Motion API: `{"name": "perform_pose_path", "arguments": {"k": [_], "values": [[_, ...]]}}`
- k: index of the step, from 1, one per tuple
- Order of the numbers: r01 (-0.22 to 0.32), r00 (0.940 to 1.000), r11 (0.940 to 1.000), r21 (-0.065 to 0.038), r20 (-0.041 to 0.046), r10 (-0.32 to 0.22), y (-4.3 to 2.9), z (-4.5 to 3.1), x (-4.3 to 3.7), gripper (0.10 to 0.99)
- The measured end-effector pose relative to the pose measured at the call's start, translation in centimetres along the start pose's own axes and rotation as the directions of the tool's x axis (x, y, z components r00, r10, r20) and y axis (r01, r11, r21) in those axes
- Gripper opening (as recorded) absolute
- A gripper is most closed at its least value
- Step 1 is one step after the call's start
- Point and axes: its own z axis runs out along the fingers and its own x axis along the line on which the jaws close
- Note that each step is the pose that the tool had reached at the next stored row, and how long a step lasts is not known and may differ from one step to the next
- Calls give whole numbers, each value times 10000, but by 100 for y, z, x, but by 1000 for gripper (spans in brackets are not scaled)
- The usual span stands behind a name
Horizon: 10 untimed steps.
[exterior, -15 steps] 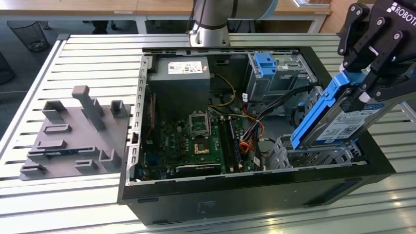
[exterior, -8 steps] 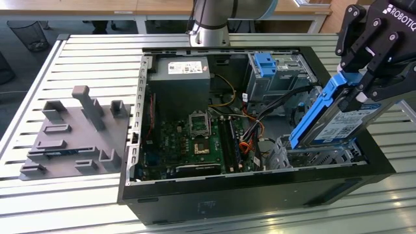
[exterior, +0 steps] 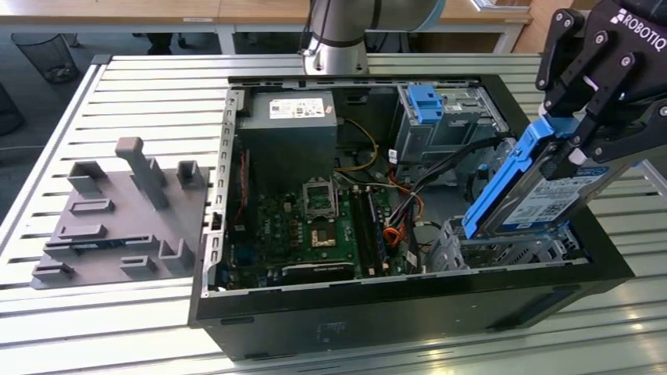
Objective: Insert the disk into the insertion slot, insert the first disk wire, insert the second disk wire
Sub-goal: 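Insert the disk into the insertion slot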
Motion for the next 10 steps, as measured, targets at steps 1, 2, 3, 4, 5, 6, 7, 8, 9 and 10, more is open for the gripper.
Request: {"name": "perform_pose_path", "arguments": {"k": [1, 2, 3, 4, 5, 6, 7, 8, 9, 10], "values": [[-1, 10000, 10000, 0, -1, 1, 2, 1, -2, 365], [-1, 10000, 10000, 0, -1, 1, 2, 3, -3, 365], [-1, 10000, 10000, 0, 0, 1, 2, 6, -5, 365], [0, 10000, 10000, 0, 0, 0, 2, 8, -8, 365], [1, 10000, 10000, 0, -1, -1, 2, 11, -11, 365], [0, 10000, 10000, 0, -1, 0, 2, 14, -15, 365], [-1, 10000, 10000, 0, 0, 1, 3, 18, -19, 365], [-1, 10000, 10000, 0, 0, 1, 3, 21, -24, 365], [-1, 10000, 10000, 2, 1, 1, 5, 24, -27, 365], [-2, 10000, 10000, 6, 1, 2, 8, 27, -30, 365]]}}
